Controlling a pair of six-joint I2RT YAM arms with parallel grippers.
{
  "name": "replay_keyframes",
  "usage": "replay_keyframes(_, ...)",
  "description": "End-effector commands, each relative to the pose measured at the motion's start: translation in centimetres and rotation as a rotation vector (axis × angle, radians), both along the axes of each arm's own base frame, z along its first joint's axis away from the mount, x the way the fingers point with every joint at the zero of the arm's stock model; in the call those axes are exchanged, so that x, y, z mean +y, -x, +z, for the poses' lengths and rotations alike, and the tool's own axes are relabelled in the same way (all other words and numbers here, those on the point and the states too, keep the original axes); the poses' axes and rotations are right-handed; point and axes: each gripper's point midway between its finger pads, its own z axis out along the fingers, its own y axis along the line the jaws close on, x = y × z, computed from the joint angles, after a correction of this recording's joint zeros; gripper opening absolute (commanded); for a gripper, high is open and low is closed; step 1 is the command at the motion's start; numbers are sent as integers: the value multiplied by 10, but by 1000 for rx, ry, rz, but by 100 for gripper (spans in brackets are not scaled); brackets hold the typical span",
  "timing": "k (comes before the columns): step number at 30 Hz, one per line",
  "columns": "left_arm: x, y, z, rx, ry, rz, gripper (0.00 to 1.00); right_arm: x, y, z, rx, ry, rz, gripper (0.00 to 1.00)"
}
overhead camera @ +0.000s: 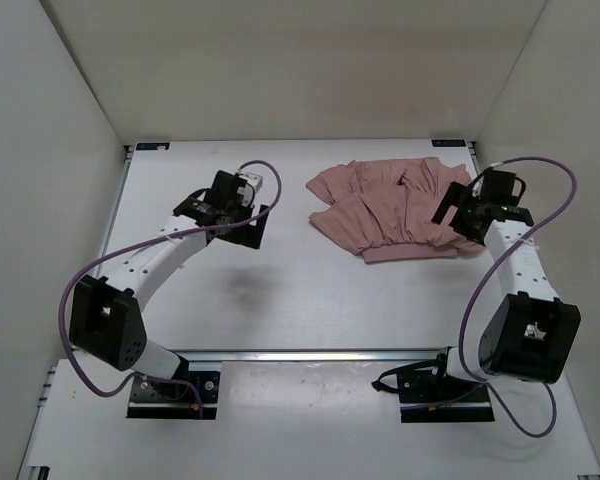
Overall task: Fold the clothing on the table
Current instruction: Flatten the skirt out
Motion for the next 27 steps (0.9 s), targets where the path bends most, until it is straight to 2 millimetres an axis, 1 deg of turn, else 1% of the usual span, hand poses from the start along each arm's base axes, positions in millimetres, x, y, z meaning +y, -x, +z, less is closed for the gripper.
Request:
replay_keyframes(1, 0, -8, 0, -106, -184, 5, 99, -33, -19, 16, -91, -8, -106, 98)
replay_keyframes(2, 5, -11, 5, -142, -220, 82, 99, -43, -17, 15, -67, 21, -127, 98)
replay_keyframes(3, 5, -9, 2, -124, -216, 68, 99, -48, -18, 6, -26, 42, -138, 98)
replay_keyframes(4, 3, -12, 1, -115, -210, 82, 98, -51, -18, -1, 13, 50, -141, 98)
replay_keyframes(6, 3, -16, 5, -104, -187, 77, 99, -59, -21, -8, 61, 84, -162, 98)
replay_keyframes(7, 2, -16, 7, -104, -192, 58, 99, -58, -19, -17, 97, 76, -171, 98)
replay_keyframes(8, 3, -17, 8, -98, -190, 46, 99, -59, -16, -22, 112, 85, -176, 99)
replay_keyframes(9, 2, -19, 9, -87, -166, 22, 99, -56, -14, -30, 127, 70, -170, 99)
replay_keyframes(10, 0, -17, 6, -57, -139, -18, 98, -53, -12, -36, 132, 54, -172, 98)
replay_keyframes(11, -1, -19, 8, -57, -113, -11, 99, -52, -11, -42, 127, 29, -178, 98)
replay_keyframes(12, -2, -18, 11, -52, -97, -8, 98, -45, -8, -47, 123, -3, -152, 98)
replay_keyframes(13, -3, -19, 9, -40, -77, -25, 99, -45, -5, -51, 127, -9, -164, 97)
replay_keyframes(14, -5, -23, 18, -71, -61, -25, 99, -46, -4, -56, 126, -7, -161, 97)
replay_keyframes(15, -9, -22, 15, -67, -48, -34, 99, -46, 0, -60, 137, -7, -168, 97)
replay_keyframes(16, -13, -26, 21, -90, -7, -40, 99, -46, -1, -61, 138, -13, -179, 98)
replay_keyframes(17, -19, -26, 26, -100, 31, -47, 98, -47, -1, -63, 139, -12, -174, 96)
replay_keyframes(18, -26, -27, 29, -99, 80, -79, 99, -44, 1, -70, 157, -16, -169, 96)
replay_keyframes(19, -33, -30, 33, -103, 144, -77, 99, -41, 0, -71, 148, -26, -165, 95)
replay_keyframes(20, -38, -33, 33, -108, 167, -81, 99, -40, -1, -76, 147, -30, -160, 94)
replay_keyframes(21, -43, -33, 33, -106, 179, -77, 99, -35, 2, -82, 156, -39, -153, 94)
replay_keyframes(22, -54, -31, 26, -78, 197, -109, 99, -35, -1, -82, 139, -37, -148, 93)
replay_keyframes(23, -59, -32, 20, -49, 210, -112, 99, -32, -1, -88, 148, -31, -142, 93)
replay_keyframes(24, -71, -30, 16, -27, 217, -134, 99, -29, -4, -88, 127, -35, -132, 93)
replay_keyframes(25, -82, -28, 15, -8, 244, -156, 99, -28, -3, -93, 138, -37, -130, 93)
replay_keyframes(27, -103, -22, 12, 22, 292, -218, 98, -26, -10, -96, 123, -42, -117, 93)
